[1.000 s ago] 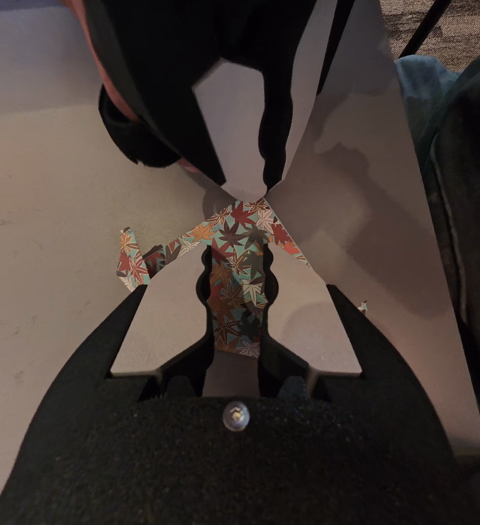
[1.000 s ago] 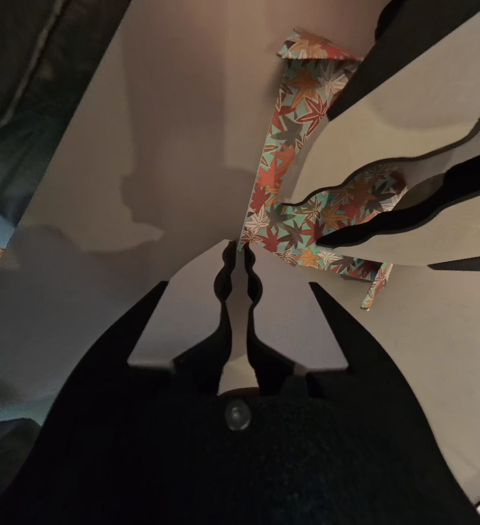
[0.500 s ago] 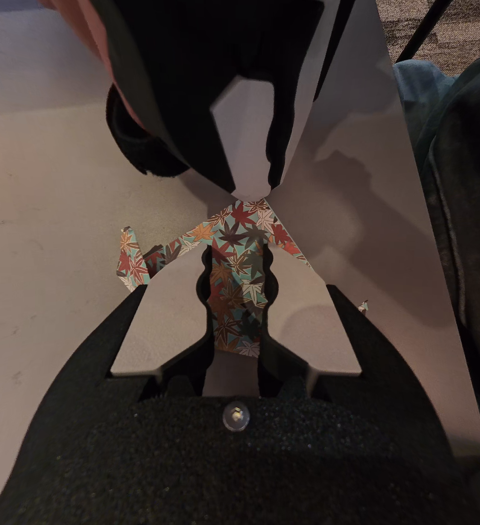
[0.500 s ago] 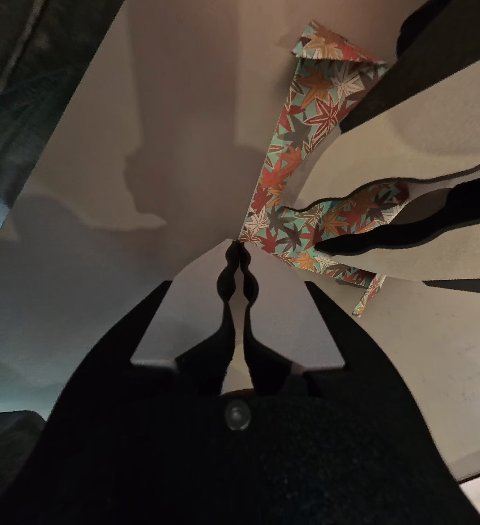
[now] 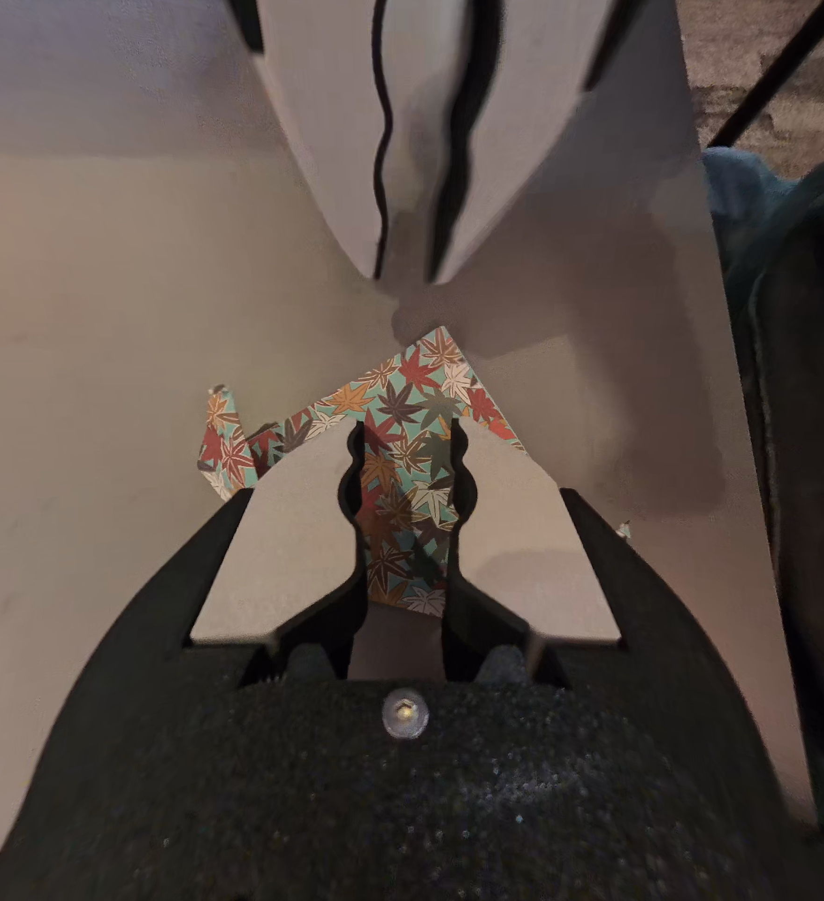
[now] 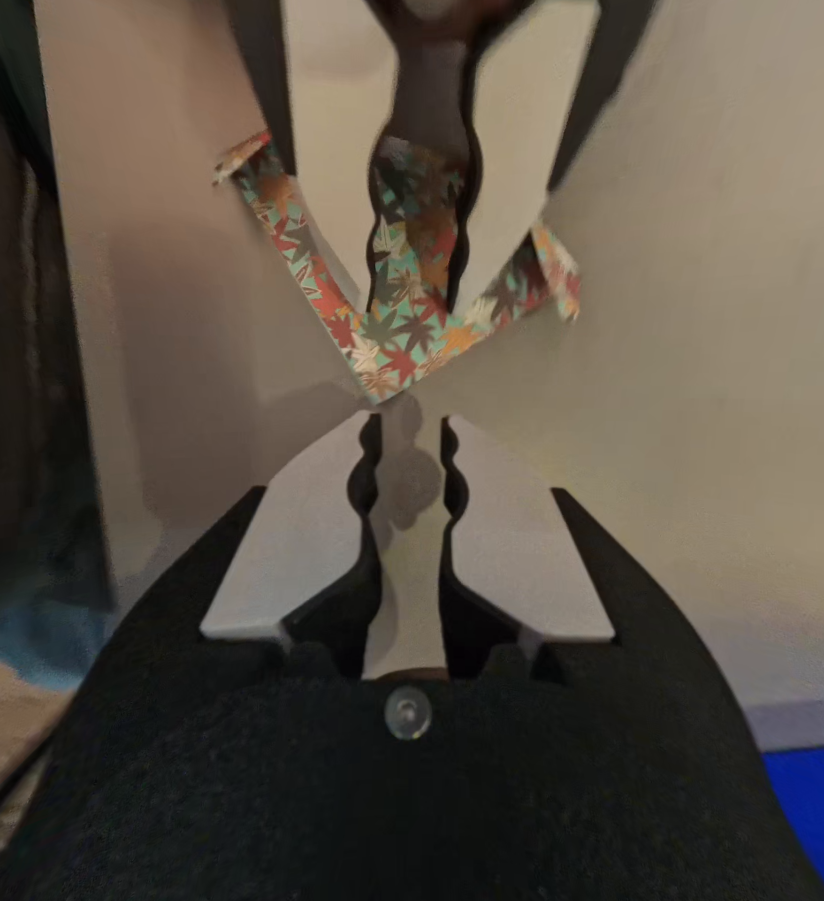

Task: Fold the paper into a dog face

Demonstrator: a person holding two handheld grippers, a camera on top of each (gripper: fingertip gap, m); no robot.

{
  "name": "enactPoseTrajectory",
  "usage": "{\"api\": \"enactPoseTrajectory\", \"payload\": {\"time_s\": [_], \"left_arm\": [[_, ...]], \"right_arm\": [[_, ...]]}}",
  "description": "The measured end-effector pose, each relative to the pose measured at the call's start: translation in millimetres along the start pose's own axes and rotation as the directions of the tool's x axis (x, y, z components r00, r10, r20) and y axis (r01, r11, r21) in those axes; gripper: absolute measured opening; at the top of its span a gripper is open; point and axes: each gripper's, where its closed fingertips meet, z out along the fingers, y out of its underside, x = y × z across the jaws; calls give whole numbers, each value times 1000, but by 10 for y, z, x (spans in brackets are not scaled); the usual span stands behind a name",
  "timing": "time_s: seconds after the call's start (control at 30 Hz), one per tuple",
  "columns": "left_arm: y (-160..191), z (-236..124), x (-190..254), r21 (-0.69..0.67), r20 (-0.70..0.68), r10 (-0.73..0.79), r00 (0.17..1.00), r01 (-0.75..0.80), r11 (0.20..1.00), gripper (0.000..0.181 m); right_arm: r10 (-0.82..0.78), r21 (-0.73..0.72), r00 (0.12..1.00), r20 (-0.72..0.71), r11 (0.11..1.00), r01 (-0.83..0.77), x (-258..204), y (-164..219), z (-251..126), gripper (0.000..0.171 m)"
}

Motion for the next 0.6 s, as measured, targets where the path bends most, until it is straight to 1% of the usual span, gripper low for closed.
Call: {"api": "enactPoseTrajectory", "payload": {"time_s": [0.03,0.13,0.2,0.3,0.33,0.4,0.47,0.6], "left_arm": [[3,-1,0,0,24,-18,1000,18,1000,34],[-3,13,-2,-13,103,-48,994,50,999,34],[-17,26,2,-17,129,-88,988,91,996,34],[-32,35,14,3,149,-133,980,134,991,37],[-35,36,23,7,147,-142,979,142,990,40],[-28,32,27,1,153,-137,979,139,990,40],[-21,31,28,-9,162,-123,979,127,992,40],[-20,29,28,-12,159,-120,980,123,992,39]], "right_arm": [[91,11,996,-2,996,-91,-68,33,3,24],[272,130,960,-61,956,-263,-217,-5,40,26],[380,165,921,-84,917,-363,-247,0,84,28],[488,227,868,-95,859,-458,-204,-26,135,30],[508,226,855,-103,849,-477,-188,-5,158,26],[521,188,842,-140,849,-494,-158,89,197,25],[510,204,850,-134,853,-480,-168,68,211,22],[456,194,872,-177,885,-423,-143,54,245,13]]}}
